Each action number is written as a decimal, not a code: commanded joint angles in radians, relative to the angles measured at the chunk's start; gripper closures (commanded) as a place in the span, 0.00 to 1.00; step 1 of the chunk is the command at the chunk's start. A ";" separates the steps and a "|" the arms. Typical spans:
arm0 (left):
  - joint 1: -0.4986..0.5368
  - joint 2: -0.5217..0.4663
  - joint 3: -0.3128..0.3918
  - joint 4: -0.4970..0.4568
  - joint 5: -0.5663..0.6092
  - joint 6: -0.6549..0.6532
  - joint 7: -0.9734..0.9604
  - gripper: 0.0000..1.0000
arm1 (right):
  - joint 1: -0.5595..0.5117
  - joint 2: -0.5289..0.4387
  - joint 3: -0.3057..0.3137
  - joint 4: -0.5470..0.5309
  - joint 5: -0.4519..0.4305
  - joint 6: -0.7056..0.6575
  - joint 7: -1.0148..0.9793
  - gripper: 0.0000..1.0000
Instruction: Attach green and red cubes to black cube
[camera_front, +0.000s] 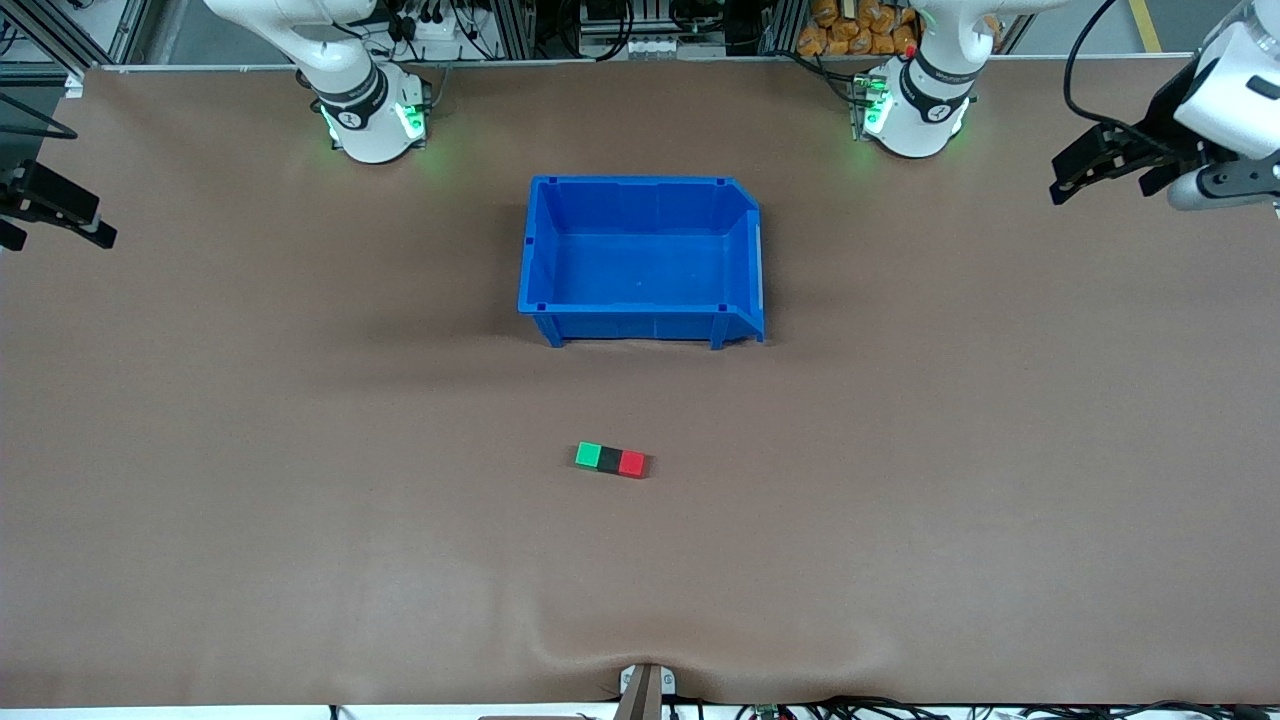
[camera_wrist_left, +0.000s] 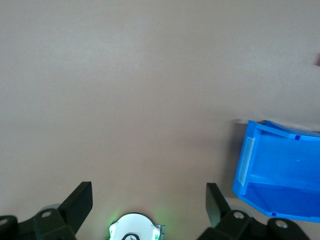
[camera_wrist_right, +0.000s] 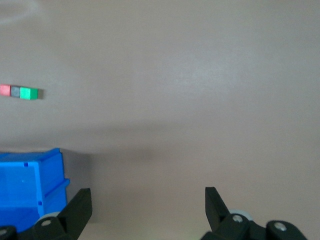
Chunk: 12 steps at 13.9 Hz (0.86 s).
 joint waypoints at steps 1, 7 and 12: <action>-0.005 -0.007 0.008 -0.005 0.045 0.005 0.023 0.00 | 0.009 0.014 0.013 -0.007 -0.052 0.015 0.086 0.00; -0.002 0.047 0.005 0.038 0.047 0.005 0.026 0.00 | 0.026 0.019 0.015 -0.006 -0.046 0.003 0.087 0.00; -0.002 0.045 0.005 0.044 0.041 -0.003 0.026 0.00 | 0.017 0.013 0.012 -0.003 -0.043 -0.005 0.084 0.00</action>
